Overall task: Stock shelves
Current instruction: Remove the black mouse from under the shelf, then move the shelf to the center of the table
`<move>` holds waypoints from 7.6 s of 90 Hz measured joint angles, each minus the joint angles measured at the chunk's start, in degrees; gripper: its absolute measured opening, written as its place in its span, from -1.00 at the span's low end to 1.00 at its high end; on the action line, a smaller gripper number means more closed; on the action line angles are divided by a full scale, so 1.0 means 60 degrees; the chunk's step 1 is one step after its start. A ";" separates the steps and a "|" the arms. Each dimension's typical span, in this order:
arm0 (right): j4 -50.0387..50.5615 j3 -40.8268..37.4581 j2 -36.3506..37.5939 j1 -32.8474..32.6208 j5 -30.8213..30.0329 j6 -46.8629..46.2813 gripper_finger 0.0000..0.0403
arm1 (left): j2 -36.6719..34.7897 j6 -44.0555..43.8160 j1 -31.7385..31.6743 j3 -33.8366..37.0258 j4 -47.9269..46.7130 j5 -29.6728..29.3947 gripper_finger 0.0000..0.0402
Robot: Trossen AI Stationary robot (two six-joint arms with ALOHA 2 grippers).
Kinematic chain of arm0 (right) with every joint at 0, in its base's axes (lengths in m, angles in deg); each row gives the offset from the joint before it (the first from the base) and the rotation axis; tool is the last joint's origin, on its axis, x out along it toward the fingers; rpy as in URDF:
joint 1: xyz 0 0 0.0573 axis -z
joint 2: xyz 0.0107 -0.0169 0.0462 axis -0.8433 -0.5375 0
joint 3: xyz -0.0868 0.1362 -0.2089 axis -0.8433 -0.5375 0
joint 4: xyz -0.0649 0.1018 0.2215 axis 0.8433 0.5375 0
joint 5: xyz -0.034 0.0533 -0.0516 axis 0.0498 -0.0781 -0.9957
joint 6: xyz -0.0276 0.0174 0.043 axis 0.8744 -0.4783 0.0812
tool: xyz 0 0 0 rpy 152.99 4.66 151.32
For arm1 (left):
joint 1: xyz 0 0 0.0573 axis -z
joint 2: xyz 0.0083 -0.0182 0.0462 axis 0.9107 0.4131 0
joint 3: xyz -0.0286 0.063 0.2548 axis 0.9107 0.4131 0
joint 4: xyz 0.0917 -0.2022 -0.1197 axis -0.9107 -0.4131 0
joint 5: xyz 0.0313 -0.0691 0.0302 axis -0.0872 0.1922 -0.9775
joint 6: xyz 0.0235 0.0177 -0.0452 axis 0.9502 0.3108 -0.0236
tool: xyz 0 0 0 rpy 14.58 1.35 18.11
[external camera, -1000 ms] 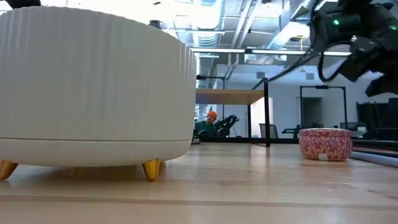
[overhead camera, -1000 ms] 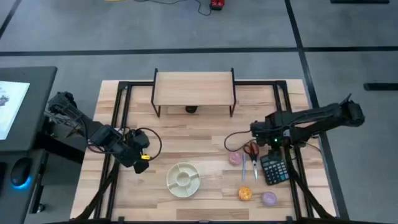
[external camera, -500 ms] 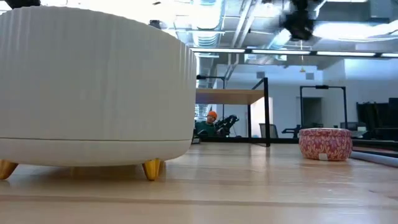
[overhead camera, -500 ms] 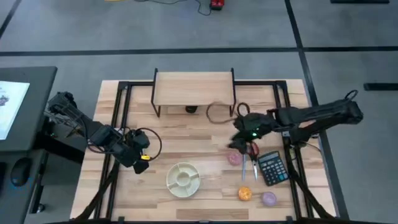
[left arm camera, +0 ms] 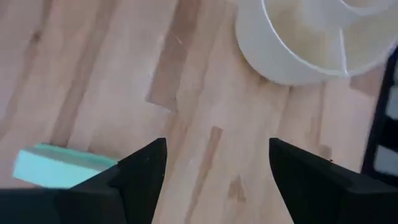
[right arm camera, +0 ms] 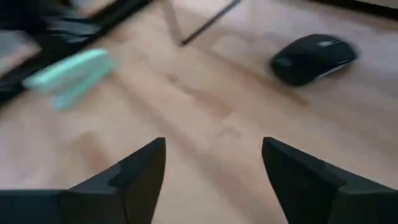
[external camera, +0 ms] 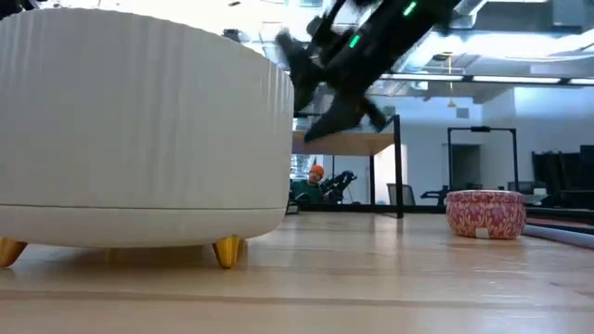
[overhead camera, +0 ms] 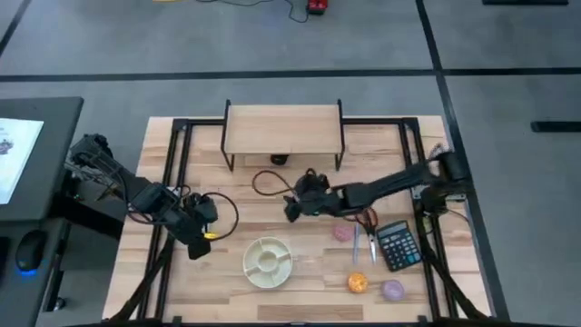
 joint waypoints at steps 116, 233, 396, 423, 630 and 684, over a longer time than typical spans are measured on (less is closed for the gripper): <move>0.2035 0.6936 -0.7123 0.1452 -0.4023 -0.3615 0.61 | -0.0002 0.1323 0.0000 0.0000 0.0005 0.0320 0.28; 0.2554 0.6905 -0.7126 0.2709 -0.3953 -0.3863 0.31 | 0.0000 0.1775 0.0000 0.0000 0.0087 0.0076 0.28; 0.6944 0.6845 -0.5847 0.0483 -0.2909 -0.6263 -0.38 | -0.0004 0.1987 -0.0004 0.0000 -0.0008 -0.0119 0.28; 1.0806 0.6885 -0.2159 -0.0478 -0.0605 -0.4466 -0.04 | -0.0007 0.1233 -0.0004 0.0000 -0.0022 -0.0569 0.28; 1.3717 0.6313 -0.0416 0.6494 0.5561 0.0115 -0.93 | -0.1075 -0.3275 0.0001 0.0004 -0.2389 -0.1267 0.28; 1.4246 0.6845 -0.0009 0.4462 0.5883 -0.2307 -0.29 | -0.1482 -0.2422 0.0004 0.0004 -0.2412 -0.2055 0.28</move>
